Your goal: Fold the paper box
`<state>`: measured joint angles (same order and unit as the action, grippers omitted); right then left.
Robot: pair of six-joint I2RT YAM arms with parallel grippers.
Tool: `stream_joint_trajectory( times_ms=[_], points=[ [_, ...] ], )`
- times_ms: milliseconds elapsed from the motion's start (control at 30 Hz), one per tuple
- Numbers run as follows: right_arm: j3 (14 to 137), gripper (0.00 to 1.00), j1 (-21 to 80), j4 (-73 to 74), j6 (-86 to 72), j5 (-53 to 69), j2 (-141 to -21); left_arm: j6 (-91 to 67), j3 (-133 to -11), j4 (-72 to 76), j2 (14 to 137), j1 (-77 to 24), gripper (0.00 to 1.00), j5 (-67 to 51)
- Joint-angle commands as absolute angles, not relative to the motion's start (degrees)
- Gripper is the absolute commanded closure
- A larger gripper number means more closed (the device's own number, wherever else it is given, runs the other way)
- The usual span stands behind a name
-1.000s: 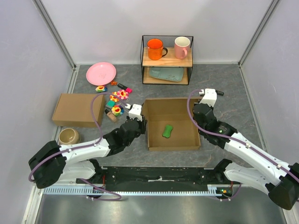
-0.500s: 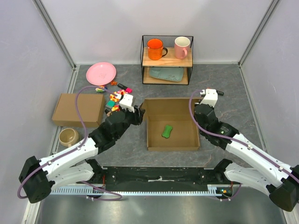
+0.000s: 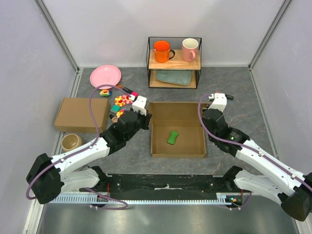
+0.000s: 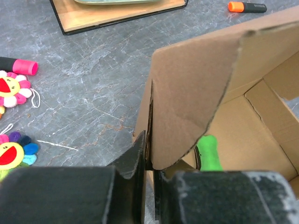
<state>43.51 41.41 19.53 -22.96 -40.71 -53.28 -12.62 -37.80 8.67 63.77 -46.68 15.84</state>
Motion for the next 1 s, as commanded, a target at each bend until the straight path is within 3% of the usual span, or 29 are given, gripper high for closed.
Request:
stream_joint_trajectory(
  times_ms=[0, 467, 700, 967],
  points=[
    [42.5, 1.00, 41.5, 20.0, -24.4, -39.0, -52.2, -17.6, -40.1, 10.5, 63.6, -46.6, 0.91, 14.4],
    [41.2, 1.00, 43.4, 20.0, -27.1, -38.8, -52.7, -28.0, -41.6, 9.8, 64.0, -46.8, 0.94, 11.9],
    [42.1, 1.00, 43.5, 21.2, -26.8, -39.5, -51.9, -22.8, -41.7, 6.6, 61.7, -46.7, 0.71, 15.6],
    [43.1, 1.00, 43.5, 21.4, -26.5, -39.6, -52.5, -11.9, -43.1, 5.4, 58.9, -46.8, 0.64, 17.3]
  ],
)
